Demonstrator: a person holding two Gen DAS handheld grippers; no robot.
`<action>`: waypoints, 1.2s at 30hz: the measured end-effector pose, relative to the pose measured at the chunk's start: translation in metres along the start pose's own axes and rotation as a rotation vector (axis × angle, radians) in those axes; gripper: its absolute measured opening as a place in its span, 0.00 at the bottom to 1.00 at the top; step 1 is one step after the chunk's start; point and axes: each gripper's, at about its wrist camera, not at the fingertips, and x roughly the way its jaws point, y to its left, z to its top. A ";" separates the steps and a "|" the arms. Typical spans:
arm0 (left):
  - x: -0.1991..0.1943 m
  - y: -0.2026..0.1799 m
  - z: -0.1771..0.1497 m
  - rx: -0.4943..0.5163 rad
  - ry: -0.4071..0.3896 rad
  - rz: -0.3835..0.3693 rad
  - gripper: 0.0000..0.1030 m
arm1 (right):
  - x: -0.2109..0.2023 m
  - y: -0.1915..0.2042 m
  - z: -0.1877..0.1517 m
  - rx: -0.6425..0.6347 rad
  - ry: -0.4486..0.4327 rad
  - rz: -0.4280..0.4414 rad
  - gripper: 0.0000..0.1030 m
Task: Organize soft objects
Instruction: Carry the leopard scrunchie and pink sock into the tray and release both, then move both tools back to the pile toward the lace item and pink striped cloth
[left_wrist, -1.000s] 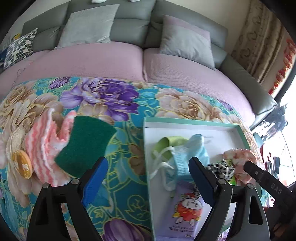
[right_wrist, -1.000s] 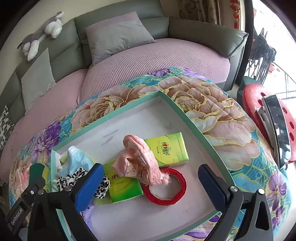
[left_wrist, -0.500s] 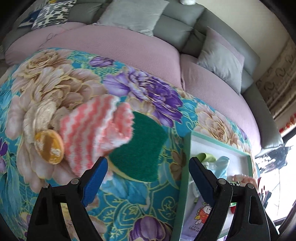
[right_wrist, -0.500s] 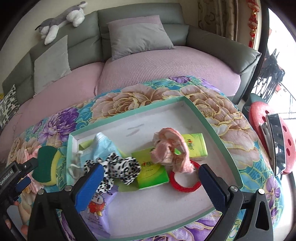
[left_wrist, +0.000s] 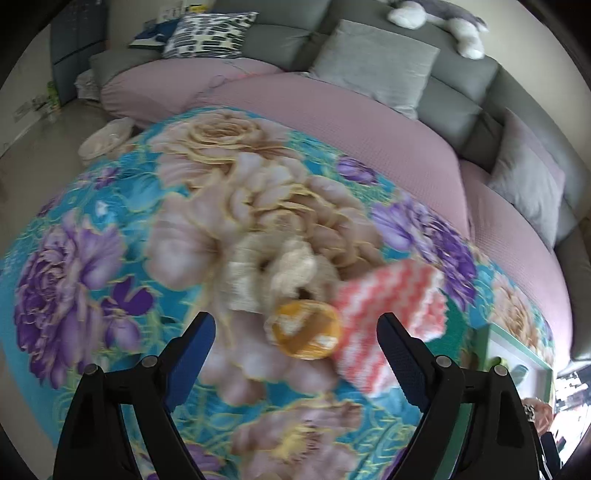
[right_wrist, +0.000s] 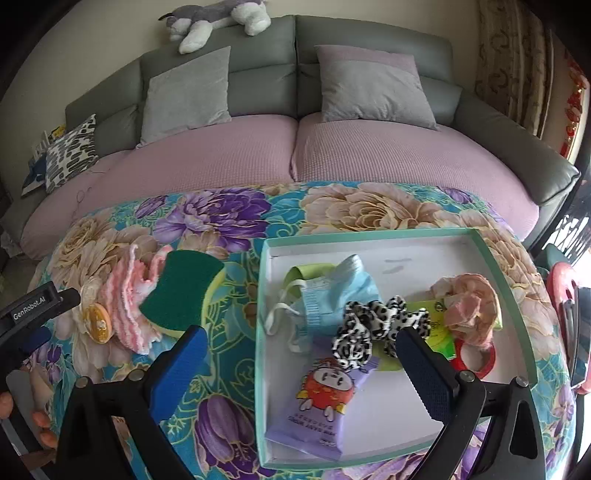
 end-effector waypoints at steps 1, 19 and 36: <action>-0.002 0.007 0.002 -0.011 -0.005 0.013 0.87 | 0.001 0.007 -0.001 -0.011 0.003 0.009 1.00; -0.013 0.067 0.010 -0.089 -0.022 0.065 0.87 | 0.027 0.094 -0.015 -0.161 0.041 0.111 1.00; 0.006 0.069 0.009 -0.126 0.009 -0.026 0.87 | 0.044 0.121 -0.022 -0.246 0.022 0.113 1.00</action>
